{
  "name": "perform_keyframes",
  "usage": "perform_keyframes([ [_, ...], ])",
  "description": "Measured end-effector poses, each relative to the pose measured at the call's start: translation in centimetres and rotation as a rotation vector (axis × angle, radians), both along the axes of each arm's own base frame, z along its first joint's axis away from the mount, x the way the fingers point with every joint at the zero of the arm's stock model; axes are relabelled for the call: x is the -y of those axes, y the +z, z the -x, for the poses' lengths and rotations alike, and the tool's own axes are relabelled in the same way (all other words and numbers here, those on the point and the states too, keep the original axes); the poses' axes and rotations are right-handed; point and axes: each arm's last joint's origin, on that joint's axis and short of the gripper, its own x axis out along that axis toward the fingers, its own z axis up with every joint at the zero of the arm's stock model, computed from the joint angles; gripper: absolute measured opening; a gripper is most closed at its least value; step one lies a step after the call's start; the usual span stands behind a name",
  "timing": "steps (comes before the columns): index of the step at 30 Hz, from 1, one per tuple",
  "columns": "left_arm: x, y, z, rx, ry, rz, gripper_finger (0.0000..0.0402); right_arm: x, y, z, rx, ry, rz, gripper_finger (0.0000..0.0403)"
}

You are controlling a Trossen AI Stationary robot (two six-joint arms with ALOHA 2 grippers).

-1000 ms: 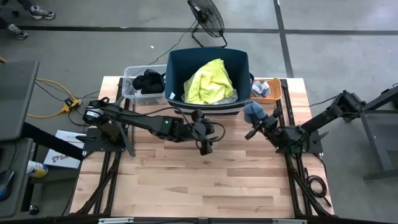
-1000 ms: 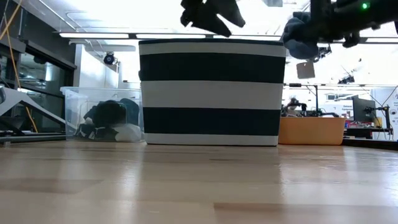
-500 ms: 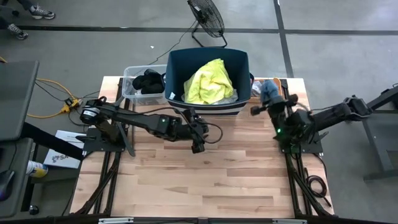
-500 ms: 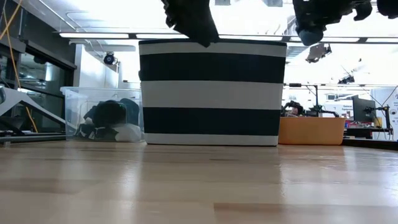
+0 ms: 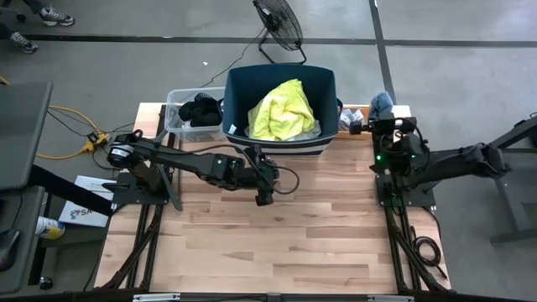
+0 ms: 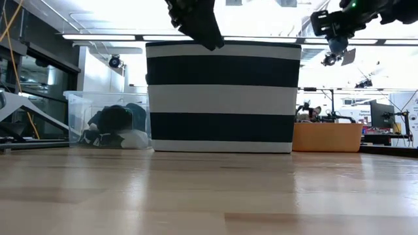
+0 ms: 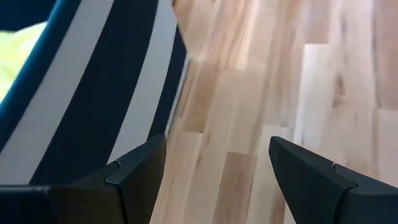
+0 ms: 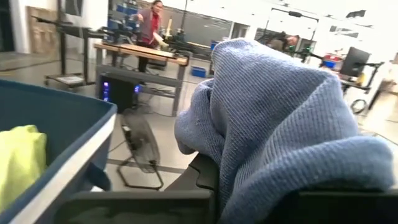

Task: Pick & Place Cloths
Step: Put the blue sock into the yellow bin

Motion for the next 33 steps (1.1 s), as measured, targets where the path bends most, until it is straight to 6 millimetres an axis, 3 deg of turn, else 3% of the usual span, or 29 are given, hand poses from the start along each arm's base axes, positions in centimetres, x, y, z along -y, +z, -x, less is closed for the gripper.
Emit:
perform_keyframes([
  [7, 0.3, 0.2, -0.3, 0.021, -0.078, 0.054, 0.0280, 1.2, -0.2, 0.0, 0.003, -0.080, 0.000, 0.0004],
  [16, 1.0, 1.2, -1.3, 0.118, -0.314, 0.090, 0.0281, 1.6, -1.0, -1.1, 0.021, -0.092, 0.005, 0.0004],
  [23, 1.1, 1.4, -1.5, 0.140, -0.367, 0.072, 0.0281, 1.0, -1.8, -2.8, -0.002, 0.057, 0.052, 0.0004],
  [33, 1.3, 1.4, -1.5, 0.129, -0.437, 0.106, 0.0281, 0.9, -1.5, -3.3, 0.012, 0.255, 0.142, 0.0004],
])
